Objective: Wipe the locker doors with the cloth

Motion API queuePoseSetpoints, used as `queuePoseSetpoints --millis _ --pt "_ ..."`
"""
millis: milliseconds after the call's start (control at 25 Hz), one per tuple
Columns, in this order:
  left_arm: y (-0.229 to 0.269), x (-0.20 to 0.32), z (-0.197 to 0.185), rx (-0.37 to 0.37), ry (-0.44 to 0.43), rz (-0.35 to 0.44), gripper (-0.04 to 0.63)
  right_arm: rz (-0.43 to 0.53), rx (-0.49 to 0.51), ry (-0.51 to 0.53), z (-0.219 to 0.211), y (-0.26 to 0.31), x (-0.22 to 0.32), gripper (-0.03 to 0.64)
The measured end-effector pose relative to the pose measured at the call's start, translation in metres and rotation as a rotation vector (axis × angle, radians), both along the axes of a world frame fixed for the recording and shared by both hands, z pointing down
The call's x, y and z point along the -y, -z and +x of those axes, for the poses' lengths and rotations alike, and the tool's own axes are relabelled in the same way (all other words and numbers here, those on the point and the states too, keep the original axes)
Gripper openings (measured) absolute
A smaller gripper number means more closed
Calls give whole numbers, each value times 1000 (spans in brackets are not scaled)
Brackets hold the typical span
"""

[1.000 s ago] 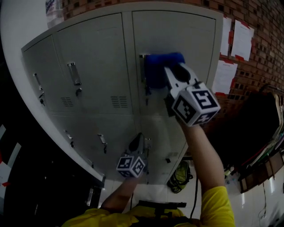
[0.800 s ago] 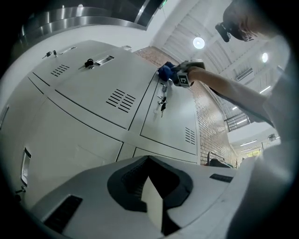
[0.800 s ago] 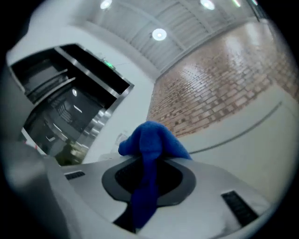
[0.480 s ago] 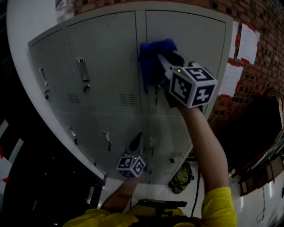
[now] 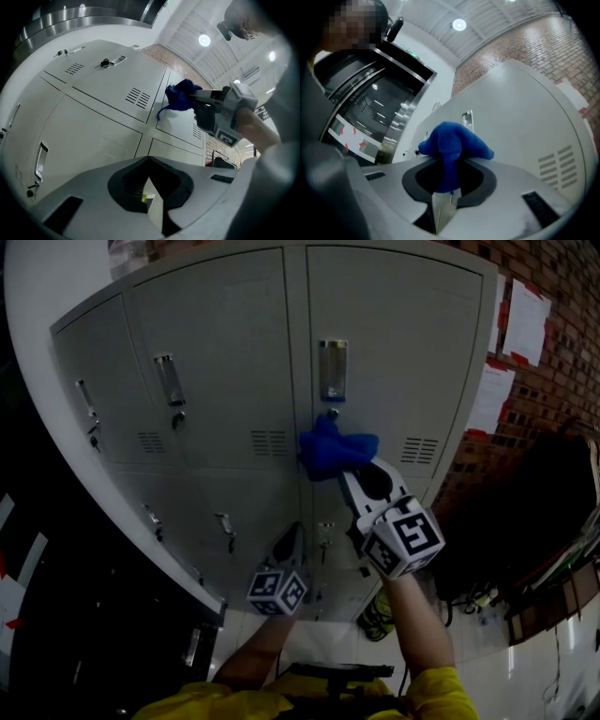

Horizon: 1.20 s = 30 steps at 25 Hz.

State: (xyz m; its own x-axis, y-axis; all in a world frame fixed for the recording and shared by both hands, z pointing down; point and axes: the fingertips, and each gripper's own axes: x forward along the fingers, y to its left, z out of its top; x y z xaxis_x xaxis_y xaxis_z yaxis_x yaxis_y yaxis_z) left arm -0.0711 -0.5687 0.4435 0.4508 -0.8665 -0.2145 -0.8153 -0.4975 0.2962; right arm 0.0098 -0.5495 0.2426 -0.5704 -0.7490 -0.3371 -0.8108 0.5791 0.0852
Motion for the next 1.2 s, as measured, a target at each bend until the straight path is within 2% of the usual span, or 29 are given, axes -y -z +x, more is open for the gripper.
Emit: queuePoseSetpoints --millis 120,240,360,480,560,640,840,920,1040,1200 --pt "-4 0 -2 1 -1 -10 -8 -116 4 -54 3 -57 30 72" --pt "-2 -6 -6 -3 4 1 -8 -149 53 -41 8 -83 33 72" --pt "0 -12 -11 -7 3 10 -8 -113 71 -29 12 -88 -1 72" --pt "-3 -17 -16 -26 6 8 -8 -109 83 -135 40 -101 -40 72" --pt "-12 -15 -18 -20 5 -20 -8 -127 96 -190 55 -118 -52 72" --pt "-17 -17 -20 4 5 -40 -8 -172 136 -181 59 -136 -56 72" --pt "-27 -49 -14 35 -41 -31 -8 -220 170 -240 65 -173 -76 72" --pt "-35 -73 -16 44 -45 -42 -8 -248 174 -232 60 -189 -92 72" --pt "-40 -114 -25 46 -29 -62 -8 -296 188 -163 46 -204 -123 72" --pt "-39 -173 -31 63 3 -37 -8 -294 181 -115 39 -212 -186 72"
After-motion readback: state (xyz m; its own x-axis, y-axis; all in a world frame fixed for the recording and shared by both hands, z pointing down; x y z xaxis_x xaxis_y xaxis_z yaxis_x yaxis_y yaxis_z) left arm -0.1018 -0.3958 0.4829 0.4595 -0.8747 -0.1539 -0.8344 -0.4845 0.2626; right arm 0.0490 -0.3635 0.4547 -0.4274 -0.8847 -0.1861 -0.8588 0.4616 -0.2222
